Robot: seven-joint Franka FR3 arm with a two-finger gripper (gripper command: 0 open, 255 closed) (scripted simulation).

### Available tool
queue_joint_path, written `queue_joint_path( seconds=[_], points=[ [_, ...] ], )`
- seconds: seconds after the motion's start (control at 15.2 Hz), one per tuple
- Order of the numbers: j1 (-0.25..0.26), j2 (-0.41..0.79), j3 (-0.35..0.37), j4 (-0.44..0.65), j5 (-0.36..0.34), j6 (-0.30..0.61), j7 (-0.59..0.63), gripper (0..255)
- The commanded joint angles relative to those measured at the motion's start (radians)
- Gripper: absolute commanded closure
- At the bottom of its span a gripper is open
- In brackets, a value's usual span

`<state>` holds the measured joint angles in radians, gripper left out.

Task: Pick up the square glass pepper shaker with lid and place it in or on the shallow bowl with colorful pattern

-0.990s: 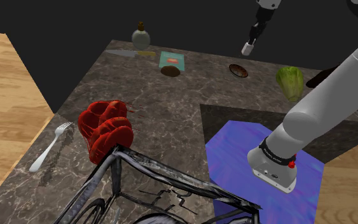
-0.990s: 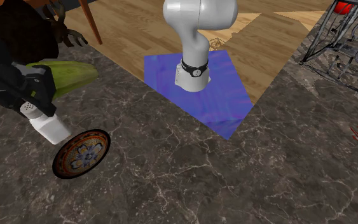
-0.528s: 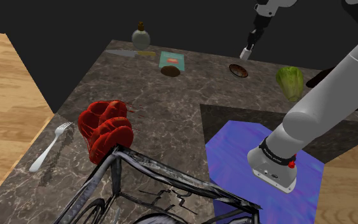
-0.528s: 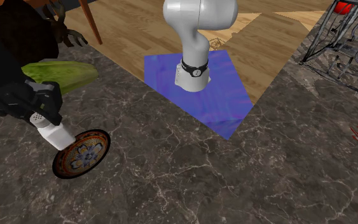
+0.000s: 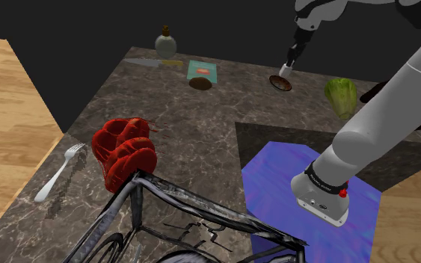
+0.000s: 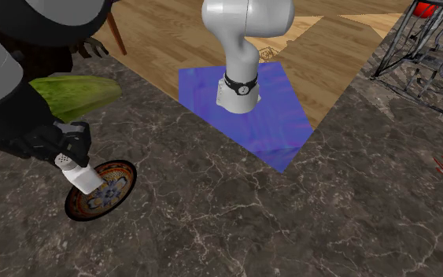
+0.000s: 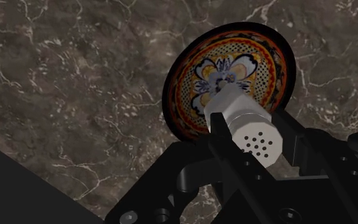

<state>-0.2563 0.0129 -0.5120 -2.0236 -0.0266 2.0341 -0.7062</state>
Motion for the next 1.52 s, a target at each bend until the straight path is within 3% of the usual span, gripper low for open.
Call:
queue_joint_path(
  seconds=[0.0,0.2,0.73,0.79,1.12,1.45],
  points=[
    [0.000,0.008,0.000,-0.019,0.004,0.026,-0.001,255],
    [-0.002,0.027,-0.001,-0.047,0.014,0.071,-0.008,255],
    [-0.002,0.027,-0.001,-0.047,0.014,0.071,-0.008,255],
    [-0.002,0.027,-0.001,-0.047,0.014,0.071,-0.008,0],
    [-0.002,0.027,-0.001,-0.047,0.014,0.071,-0.008,0],
    [0.004,-0.018,0.003,0.037,-0.009,-0.052,0.010,0]
  ],
)
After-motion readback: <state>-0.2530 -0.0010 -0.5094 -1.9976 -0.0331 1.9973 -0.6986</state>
